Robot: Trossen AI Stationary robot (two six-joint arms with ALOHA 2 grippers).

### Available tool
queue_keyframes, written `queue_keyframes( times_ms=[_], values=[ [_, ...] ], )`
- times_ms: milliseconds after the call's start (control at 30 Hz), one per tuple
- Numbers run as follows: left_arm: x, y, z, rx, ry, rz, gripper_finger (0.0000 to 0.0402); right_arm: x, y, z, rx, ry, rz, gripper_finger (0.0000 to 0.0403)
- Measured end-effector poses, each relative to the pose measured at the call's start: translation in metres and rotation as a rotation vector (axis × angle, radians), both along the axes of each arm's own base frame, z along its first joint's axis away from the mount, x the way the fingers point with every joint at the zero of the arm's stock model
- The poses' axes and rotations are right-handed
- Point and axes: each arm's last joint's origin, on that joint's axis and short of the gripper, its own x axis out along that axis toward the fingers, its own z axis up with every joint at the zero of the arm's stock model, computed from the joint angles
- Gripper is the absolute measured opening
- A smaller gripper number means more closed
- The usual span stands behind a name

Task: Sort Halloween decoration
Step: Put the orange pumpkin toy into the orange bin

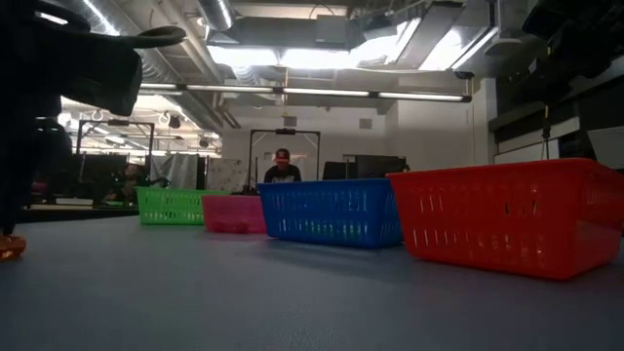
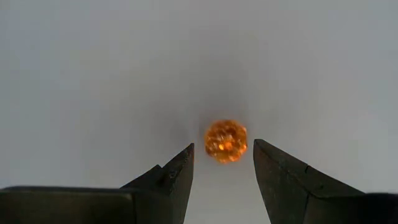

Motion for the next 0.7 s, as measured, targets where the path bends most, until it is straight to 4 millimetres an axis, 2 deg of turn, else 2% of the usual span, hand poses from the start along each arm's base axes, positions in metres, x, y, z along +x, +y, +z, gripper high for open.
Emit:
queue_keyframes(
  times_ms=[700],
  values=[
    [-0.0033, -0.0057, 0.0003, 0.041, -0.045, 0.004, 0.0150, 0.0000, 0.0000, 0.0000, 0.000, 0.000, 0.000, 0.0154]
  ],
)
